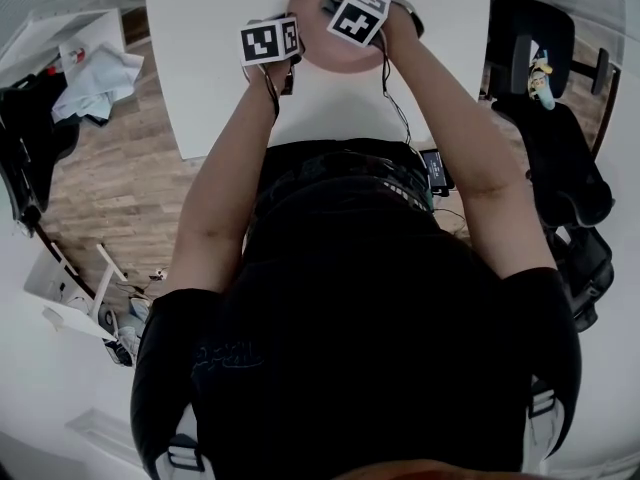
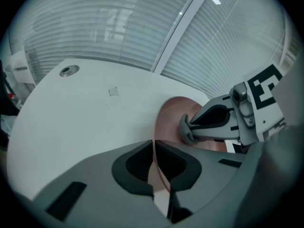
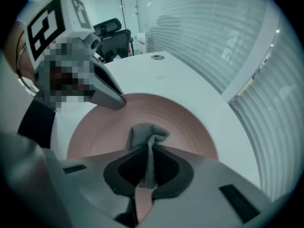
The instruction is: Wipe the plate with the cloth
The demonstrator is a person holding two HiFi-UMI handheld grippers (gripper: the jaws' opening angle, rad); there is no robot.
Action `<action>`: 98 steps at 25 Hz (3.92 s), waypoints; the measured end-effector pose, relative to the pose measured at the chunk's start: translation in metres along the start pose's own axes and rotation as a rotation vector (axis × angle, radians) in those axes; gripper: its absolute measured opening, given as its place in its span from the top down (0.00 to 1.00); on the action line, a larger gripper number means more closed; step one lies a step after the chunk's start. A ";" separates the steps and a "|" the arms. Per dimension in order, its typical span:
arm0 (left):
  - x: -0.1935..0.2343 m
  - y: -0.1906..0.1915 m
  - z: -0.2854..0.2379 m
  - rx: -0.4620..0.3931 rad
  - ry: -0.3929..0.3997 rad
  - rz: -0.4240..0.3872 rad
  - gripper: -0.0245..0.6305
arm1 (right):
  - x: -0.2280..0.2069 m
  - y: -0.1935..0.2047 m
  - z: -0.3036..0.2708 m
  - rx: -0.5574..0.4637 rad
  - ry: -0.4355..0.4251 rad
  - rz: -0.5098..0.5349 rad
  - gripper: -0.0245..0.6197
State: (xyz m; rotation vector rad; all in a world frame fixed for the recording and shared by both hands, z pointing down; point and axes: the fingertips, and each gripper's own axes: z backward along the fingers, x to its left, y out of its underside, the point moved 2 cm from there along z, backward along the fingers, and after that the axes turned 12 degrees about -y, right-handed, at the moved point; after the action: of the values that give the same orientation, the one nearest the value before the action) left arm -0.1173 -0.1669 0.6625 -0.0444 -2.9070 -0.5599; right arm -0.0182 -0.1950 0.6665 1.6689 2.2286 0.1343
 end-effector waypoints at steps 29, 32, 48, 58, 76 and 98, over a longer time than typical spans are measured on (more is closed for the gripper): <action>-0.002 -0.015 0.031 -0.168 0.035 -0.071 0.79 | 0.074 0.020 0.016 -0.180 -0.077 -0.168 0.91; -0.001 -0.018 0.044 -0.196 0.044 -0.081 0.78 | 0.072 0.019 0.024 -0.212 -0.040 -0.207 0.91; -0.022 -0.002 0.142 -0.331 0.188 -0.199 0.85 | 0.119 -0.008 0.100 -0.567 0.027 -0.372 0.91; -0.054 0.034 0.217 -0.400 0.317 -0.301 0.94 | 0.170 0.000 0.147 -0.674 0.057 -0.343 0.91; -0.175 0.143 0.299 -0.547 0.293 -0.213 0.94 | 0.266 0.143 0.215 -0.798 0.068 -0.246 0.91; -0.209 0.217 0.347 -0.645 0.257 -0.181 0.94 | 0.348 0.194 0.237 -0.853 0.065 -0.171 0.91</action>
State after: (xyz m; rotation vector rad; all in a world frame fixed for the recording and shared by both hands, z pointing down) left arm 0.0429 0.1639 0.3871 0.1914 -2.3831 -1.3933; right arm 0.1530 0.1608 0.4227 1.0066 1.9081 0.9498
